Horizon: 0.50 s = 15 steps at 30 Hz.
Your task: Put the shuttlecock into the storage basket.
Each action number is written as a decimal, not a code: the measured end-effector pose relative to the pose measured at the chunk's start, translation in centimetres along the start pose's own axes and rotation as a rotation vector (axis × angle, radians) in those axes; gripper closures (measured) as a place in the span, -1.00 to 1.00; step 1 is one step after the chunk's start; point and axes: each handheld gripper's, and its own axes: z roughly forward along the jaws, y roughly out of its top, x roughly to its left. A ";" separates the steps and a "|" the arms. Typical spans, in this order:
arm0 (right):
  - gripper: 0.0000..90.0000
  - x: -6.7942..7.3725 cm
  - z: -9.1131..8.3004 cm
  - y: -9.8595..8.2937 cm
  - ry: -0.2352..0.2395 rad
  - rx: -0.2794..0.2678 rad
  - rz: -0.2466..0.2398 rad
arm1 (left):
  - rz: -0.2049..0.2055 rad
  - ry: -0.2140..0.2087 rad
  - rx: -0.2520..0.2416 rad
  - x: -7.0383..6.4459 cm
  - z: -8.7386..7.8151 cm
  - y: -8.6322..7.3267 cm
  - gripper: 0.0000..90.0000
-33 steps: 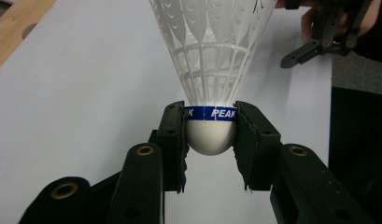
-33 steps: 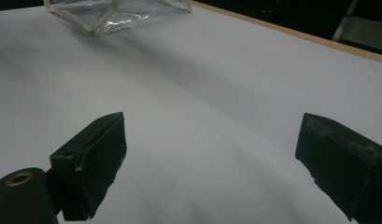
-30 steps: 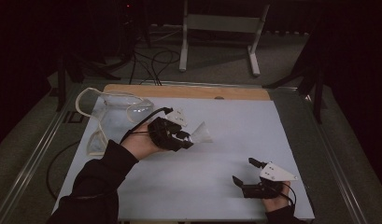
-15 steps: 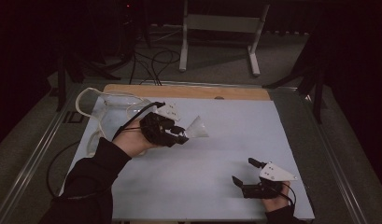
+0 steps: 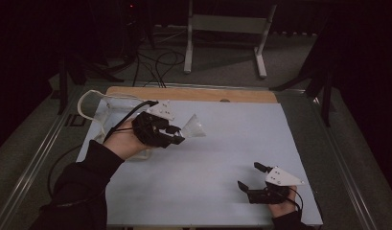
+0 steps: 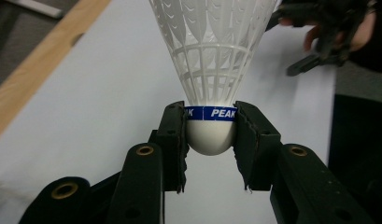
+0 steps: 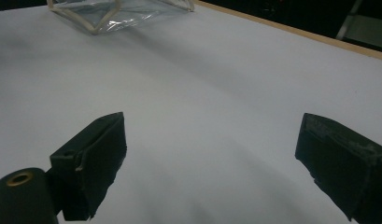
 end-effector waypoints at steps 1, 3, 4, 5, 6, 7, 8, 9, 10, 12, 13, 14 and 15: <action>-0.80 0.0 0.0 0.0 -0.002 0.001 0.000 | -0.006 0.013 -0.008 0.1 -0.2 -0.2 0.49; -0.80 0.0 0.0 0.0 -0.002 0.001 -0.002 | -0.011 0.026 -0.008 0.2 -0.7 -0.4 0.49; -0.80 0.0 0.0 0.0 -0.003 0.002 -0.003 | -0.019 0.024 -0.010 0.3 -0.9 -0.6 0.49; -0.80 0.0 0.0 0.0 -0.002 0.001 -0.002 | -0.016 0.024 -0.013 0.3 -1.2 -0.7 0.49; -0.80 0.0 0.0 0.0 -0.002 0.000 -0.003 | -0.021 0.034 -0.013 0.4 -1.4 -0.8 0.49; -0.80 0.0 0.0 0.0 -0.002 0.000 -0.002 | -0.019 0.034 -0.010 0.5 -1.6 -1.0 0.49; -0.80 0.0 0.0 0.0 -0.001 0.001 -0.002 | -0.024 0.042 -0.013 0.5 -1.8 -1.1 0.49; -0.80 0.0 0.0 0.0 -0.001 0.001 0.000 | -0.026 0.040 -0.014 0.6 -2.0 -1.3 0.49; -0.80 0.0 0.0 0.0 -0.002 0.001 -0.003 | -0.033 0.045 -0.021 0.6 -2.2 -1.5 0.49; -0.80 0.0 0.0 0.0 -0.002 0.000 -0.004 | -0.041 0.048 -0.020 0.8 -2.6 -1.8 0.49; -0.80 0.0 0.0 0.0 -0.003 0.000 -0.005 | -0.042 0.060 -0.021 0.8 -2.8 -2.0 0.49; -0.80 0.0 0.0 0.0 -0.003 0.000 -0.004 | -0.049 0.059 -0.022 0.8 -2.9 -2.1 0.49; -0.80 0.0 0.1 0.0 -0.004 -0.001 -0.002 | -0.045 0.063 -0.021 0.8 -3.1 -2.2 0.49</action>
